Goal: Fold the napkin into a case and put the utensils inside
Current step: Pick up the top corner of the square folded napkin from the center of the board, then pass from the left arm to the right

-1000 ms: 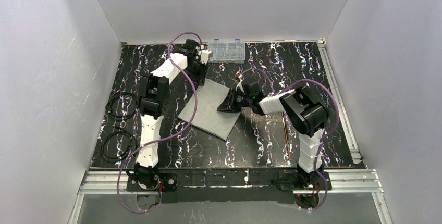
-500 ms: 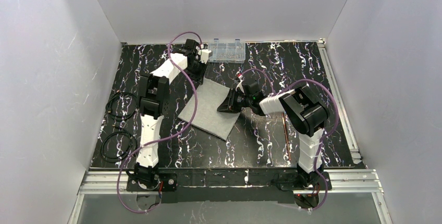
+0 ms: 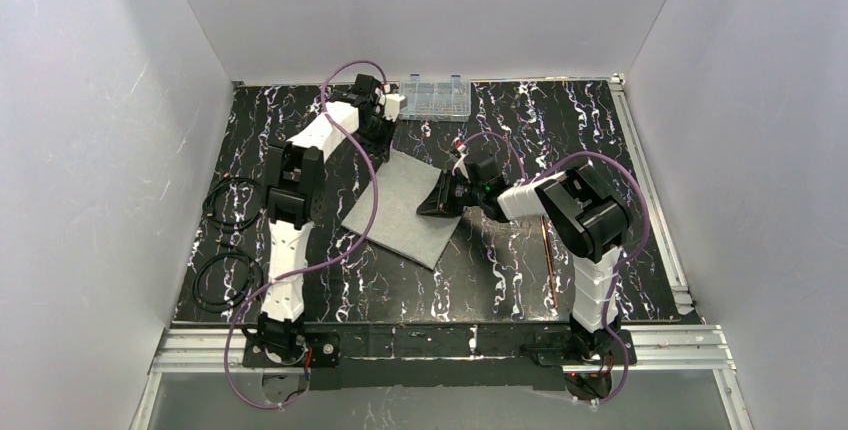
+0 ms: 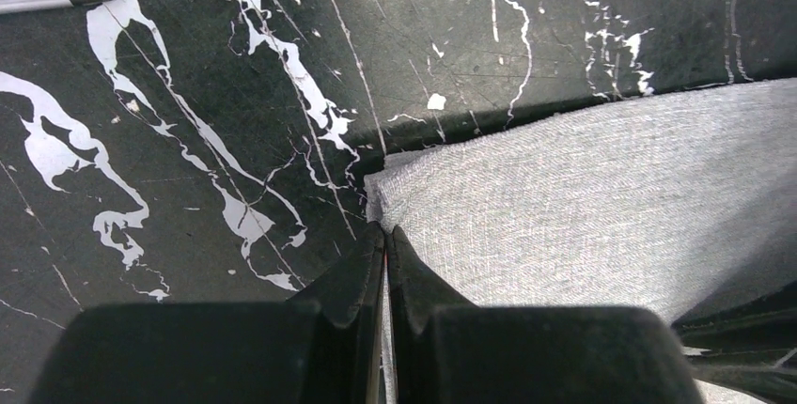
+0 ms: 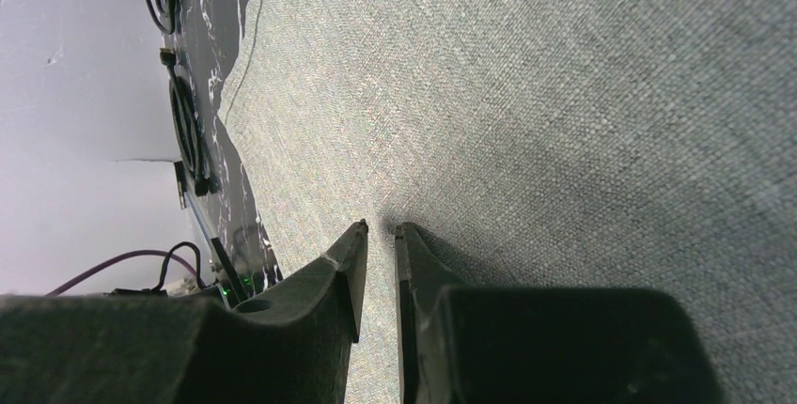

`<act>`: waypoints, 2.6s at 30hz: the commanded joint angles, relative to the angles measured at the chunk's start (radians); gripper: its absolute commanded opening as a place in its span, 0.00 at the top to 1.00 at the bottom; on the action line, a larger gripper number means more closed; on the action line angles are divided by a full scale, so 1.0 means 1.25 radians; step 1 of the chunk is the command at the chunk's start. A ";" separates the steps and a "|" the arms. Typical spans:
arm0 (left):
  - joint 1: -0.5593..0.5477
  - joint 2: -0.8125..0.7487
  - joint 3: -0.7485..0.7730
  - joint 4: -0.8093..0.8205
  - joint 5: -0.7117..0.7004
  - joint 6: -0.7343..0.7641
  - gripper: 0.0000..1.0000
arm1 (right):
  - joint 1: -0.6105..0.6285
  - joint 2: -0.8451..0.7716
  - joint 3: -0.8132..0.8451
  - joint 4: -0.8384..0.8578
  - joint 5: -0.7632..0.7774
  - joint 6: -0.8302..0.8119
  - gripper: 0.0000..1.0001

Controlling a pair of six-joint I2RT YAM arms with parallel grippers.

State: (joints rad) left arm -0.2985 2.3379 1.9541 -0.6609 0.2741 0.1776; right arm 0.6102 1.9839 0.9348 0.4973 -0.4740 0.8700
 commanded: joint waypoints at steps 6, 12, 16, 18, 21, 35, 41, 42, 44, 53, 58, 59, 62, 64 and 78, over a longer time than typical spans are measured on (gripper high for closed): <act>-0.005 -0.107 -0.007 -0.044 0.076 -0.034 1.00 | 0.002 0.014 -0.006 0.006 -0.012 0.014 0.74; -0.005 -0.140 -0.040 -0.060 0.137 -0.057 1.00 | 0.000 0.009 0.004 0.022 -0.023 0.031 0.74; -0.009 -0.178 -0.086 -0.065 0.185 -0.067 1.00 | -0.010 0.004 0.013 0.040 -0.031 0.049 0.74; -0.014 -0.200 -0.109 -0.071 0.200 -0.064 1.00 | -0.015 0.003 0.013 0.064 -0.037 0.071 0.74; -0.025 -0.235 -0.143 -0.072 0.213 -0.057 1.00 | -0.023 0.003 0.008 0.117 -0.049 0.120 0.72; -0.105 -0.339 -0.323 0.011 0.101 0.037 1.00 | -0.054 -0.059 -0.096 0.361 -0.044 0.349 0.48; -0.135 -0.361 -0.390 0.062 0.052 0.080 1.00 | -0.057 -0.061 -0.125 0.364 -0.013 0.372 0.48; -0.137 -0.361 -0.394 0.067 0.050 0.081 1.00 | -0.058 -0.053 -0.120 0.359 -0.012 0.377 0.48; -0.140 -0.361 -0.398 0.071 0.050 0.081 1.00 | -0.058 -0.041 -0.115 0.358 -0.007 0.386 0.48; -0.142 -0.363 -0.395 0.079 0.043 0.078 1.00 | -0.057 -0.048 -0.114 0.274 0.001 0.363 0.48; -0.143 -0.376 -0.396 0.076 0.059 0.072 1.00 | -0.057 -0.051 -0.112 0.203 0.035 0.363 0.45; -0.143 -0.380 -0.398 0.074 0.062 0.073 1.00 | -0.057 -0.045 -0.109 0.204 0.043 0.371 0.45; -0.147 -0.389 -0.405 0.071 0.064 0.076 1.00 | -0.057 -0.025 -0.093 0.242 0.061 0.412 0.45; -0.150 -0.389 -0.410 0.069 0.063 0.077 1.00 | -0.054 -0.013 -0.080 0.266 0.075 0.435 0.45; -0.156 -0.381 -0.412 0.073 0.058 0.083 1.00 | -0.034 0.023 -0.072 0.278 0.101 0.493 0.46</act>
State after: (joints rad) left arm -0.4873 1.9133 1.4479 -0.5541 0.3325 0.2699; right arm 0.5552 1.9873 0.8268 0.8375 -0.3653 1.4609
